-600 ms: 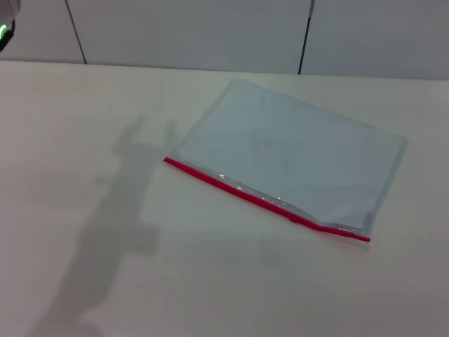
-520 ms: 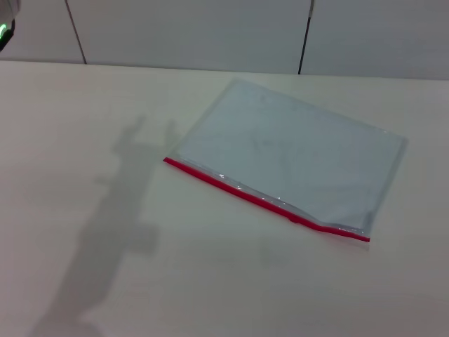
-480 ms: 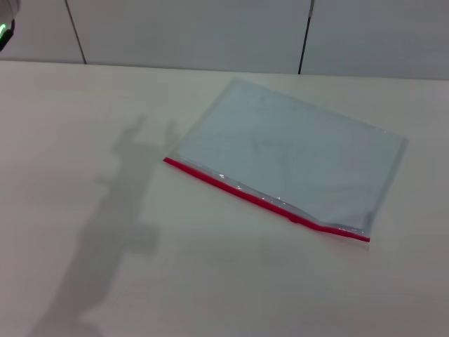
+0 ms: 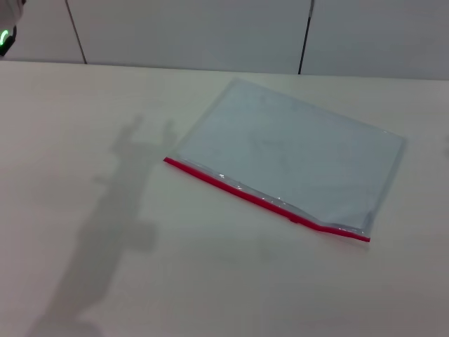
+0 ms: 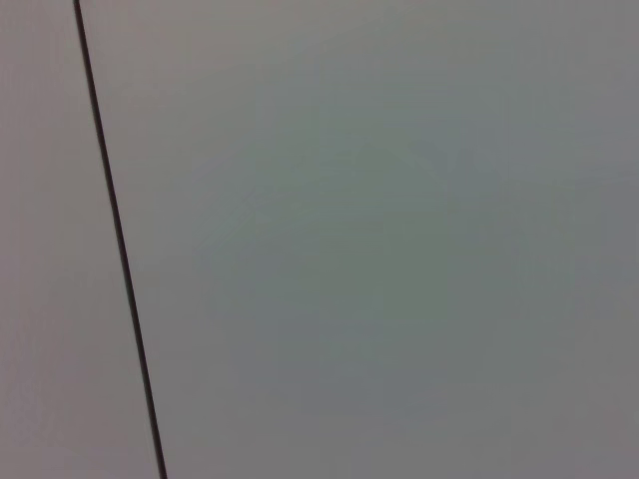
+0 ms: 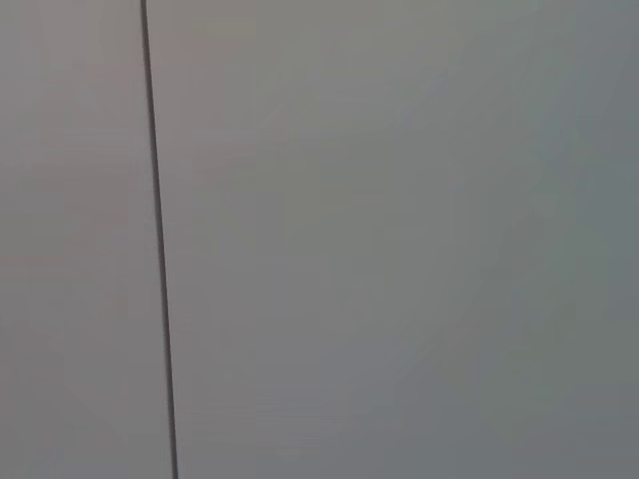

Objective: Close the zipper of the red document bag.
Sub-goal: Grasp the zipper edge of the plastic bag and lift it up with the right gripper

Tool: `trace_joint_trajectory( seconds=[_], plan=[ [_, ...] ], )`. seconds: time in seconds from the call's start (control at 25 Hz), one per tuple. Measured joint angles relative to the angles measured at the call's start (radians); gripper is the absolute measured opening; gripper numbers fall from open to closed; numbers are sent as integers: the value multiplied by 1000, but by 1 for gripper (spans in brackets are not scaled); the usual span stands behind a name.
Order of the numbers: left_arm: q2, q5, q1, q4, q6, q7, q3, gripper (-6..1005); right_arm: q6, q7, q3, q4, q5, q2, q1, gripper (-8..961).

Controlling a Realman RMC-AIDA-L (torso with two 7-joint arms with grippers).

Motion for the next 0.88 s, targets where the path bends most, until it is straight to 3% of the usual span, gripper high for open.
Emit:
trace_joint_trajectory(
  seconds=[0.48,0.68,0.88],
  plan=[
    [2,3,6,-12,0,2,2,602,-12,12,-38,-13,-34,-5,-13,696],
    [4,4,8,-9,19,2,2,602,-147,101,-37,-15,-58,-12,-42,697],
    [6,6,9,-6,30,5,2,603,-250,352,-18,-39,-342,-15,-66,698]
  ],
)
